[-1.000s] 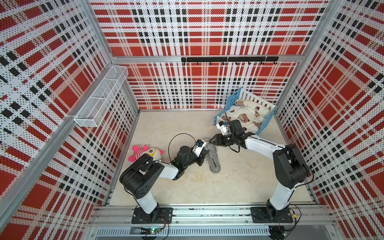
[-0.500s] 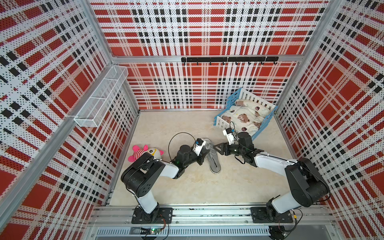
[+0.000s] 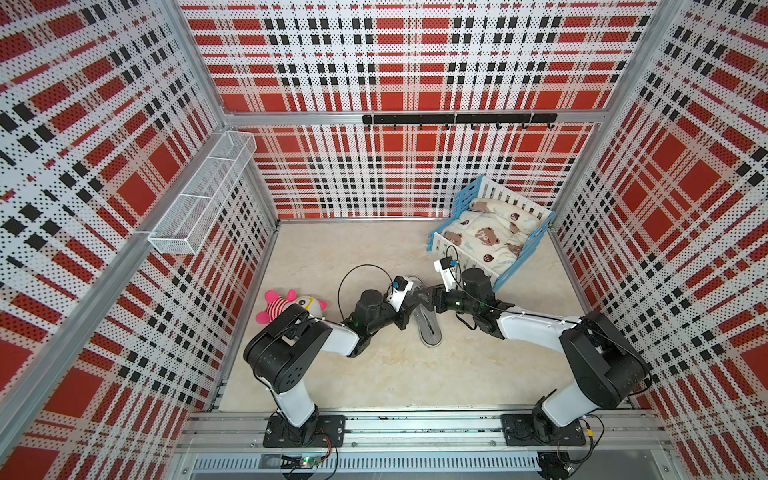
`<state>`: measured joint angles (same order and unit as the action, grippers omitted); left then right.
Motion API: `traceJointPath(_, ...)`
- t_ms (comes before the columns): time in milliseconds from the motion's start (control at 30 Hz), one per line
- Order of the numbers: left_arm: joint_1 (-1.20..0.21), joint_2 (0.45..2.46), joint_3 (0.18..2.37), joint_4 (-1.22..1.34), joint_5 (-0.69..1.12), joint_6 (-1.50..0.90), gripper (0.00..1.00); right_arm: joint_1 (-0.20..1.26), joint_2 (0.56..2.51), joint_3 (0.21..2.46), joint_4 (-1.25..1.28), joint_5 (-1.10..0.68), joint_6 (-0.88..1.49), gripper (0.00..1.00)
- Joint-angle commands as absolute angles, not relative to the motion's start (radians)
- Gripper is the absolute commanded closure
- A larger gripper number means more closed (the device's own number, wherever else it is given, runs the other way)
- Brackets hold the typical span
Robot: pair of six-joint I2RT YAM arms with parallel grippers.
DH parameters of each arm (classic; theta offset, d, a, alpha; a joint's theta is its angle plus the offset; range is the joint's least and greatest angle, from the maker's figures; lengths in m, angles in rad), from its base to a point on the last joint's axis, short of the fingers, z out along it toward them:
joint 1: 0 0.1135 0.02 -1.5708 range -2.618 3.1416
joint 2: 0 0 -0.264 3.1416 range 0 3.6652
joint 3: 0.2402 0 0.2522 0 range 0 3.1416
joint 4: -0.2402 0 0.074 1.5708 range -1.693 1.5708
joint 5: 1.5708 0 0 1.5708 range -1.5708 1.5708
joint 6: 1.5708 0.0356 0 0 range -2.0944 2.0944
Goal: Tie the shoes
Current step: Wrap the shoelace around the shoelace.
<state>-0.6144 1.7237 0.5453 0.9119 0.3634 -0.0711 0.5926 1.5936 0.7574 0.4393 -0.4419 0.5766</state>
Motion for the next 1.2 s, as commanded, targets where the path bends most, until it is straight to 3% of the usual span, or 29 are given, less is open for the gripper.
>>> traceJointPath(0,-0.623,1.736,0.568,0.937,0.378,-0.075,1.0,0.613,1.614,0.79,0.442,-0.402,0.59,0.44)
traceJointPath(500,-0.63,1.743,0.574,0.938,0.377,-0.077,1.0,0.661,1.664,0.827,0.401,-0.311,0.612,0.62)
traceJointPath(600,-0.632,1.746,0.575,0.937,0.374,-0.077,1.0,0.664,1.666,0.829,0.393,-0.297,0.612,0.73)
traceJointPath(767,-0.631,1.751,0.575,0.938,0.358,-0.084,1.0,0.664,1.651,0.825,0.381,-0.271,0.611,1.0)
traceJointPath(867,-0.622,1.75,0.573,0.938,0.357,-0.099,1.0,0.664,1.64,0.823,0.377,-0.262,0.607,1.0)
traceJointPath(900,-0.615,1.746,0.567,0.939,0.359,-0.109,0.99,0.664,1.635,0.821,0.376,-0.26,0.607,1.0)
traceJointPath(1033,-0.585,1.705,0.53,0.947,0.37,-0.134,0.72,0.66,1.627,0.822,0.379,-0.26,0.605,1.0)
traceJointPath(1167,-0.531,1.658,0.479,0.987,0.405,-0.186,0.61,0.645,1.627,0.824,0.39,-0.278,0.609,1.0)
